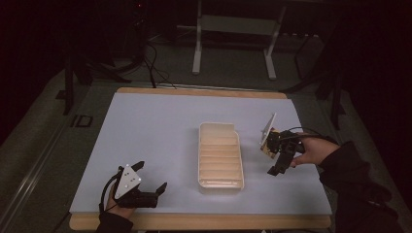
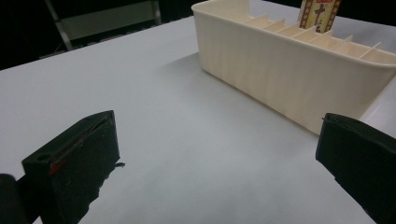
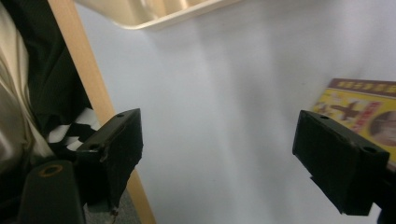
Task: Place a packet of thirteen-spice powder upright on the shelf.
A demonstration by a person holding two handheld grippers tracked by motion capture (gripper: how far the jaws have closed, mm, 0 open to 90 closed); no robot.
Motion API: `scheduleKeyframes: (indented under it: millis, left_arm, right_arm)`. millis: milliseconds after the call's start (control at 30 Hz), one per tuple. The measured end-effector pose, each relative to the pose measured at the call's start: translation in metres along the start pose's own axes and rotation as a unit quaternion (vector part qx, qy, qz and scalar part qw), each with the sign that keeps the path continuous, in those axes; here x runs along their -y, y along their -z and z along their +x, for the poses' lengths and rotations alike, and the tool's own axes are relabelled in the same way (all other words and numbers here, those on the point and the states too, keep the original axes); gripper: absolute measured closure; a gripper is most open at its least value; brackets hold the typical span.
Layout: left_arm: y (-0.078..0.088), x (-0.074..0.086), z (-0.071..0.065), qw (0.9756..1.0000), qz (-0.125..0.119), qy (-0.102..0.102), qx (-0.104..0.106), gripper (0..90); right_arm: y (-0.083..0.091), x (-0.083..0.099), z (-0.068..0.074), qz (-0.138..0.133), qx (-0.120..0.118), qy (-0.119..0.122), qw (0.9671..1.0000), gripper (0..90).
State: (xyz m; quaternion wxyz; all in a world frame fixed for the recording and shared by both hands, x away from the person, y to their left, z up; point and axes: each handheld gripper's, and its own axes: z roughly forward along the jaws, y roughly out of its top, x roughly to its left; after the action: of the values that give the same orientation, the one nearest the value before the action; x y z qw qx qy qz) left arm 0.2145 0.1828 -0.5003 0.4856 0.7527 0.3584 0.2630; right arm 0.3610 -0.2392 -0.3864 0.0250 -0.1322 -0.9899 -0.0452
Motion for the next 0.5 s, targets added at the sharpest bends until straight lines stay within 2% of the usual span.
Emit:
scheduleKeyframes:
  millis: [167,200,333,500]
  left_arm:
    - [0.0,0.0,0.0,1.0,0.0,-0.002,-0.001,0.0]
    - [0.0,0.0,0.0,1.0,0.0,-0.001,-0.001,0.0]
    - [0.0,0.0,0.0,1.0,0.001,-0.002,-0.001,0.0]
    - [0.0,0.0,0.0,1.0,0.001,-0.001,0.001,0.0]
  right_arm:
    - [0.011,-0.003,-0.008,-0.002,0.014,-0.011,0.9998,16.1]
    - [0.015,-0.004,-0.011,0.001,0.031,-0.013,0.9994,17.5]
    - [0.022,-0.007,-0.018,0.003,0.045,-0.031,0.9985,17.5]
    - [0.032,-0.01,-0.025,-0.007,0.065,-0.036,0.9972,17.5]
